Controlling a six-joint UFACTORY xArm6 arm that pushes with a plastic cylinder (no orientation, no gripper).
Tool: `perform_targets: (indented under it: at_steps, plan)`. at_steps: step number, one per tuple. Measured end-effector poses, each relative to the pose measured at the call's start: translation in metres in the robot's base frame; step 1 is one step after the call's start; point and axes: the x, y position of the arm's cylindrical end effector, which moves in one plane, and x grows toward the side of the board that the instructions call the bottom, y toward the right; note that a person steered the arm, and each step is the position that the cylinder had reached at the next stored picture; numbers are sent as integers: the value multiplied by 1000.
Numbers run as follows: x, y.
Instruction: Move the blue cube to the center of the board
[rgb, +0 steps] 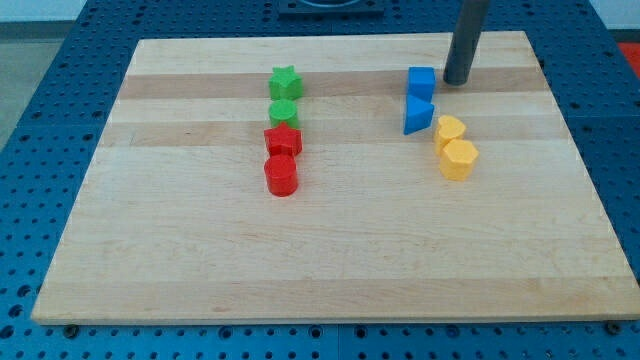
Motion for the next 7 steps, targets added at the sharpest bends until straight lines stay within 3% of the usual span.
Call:
perform_targets:
  at_steps: [7]
  plan:
    - [28, -113]
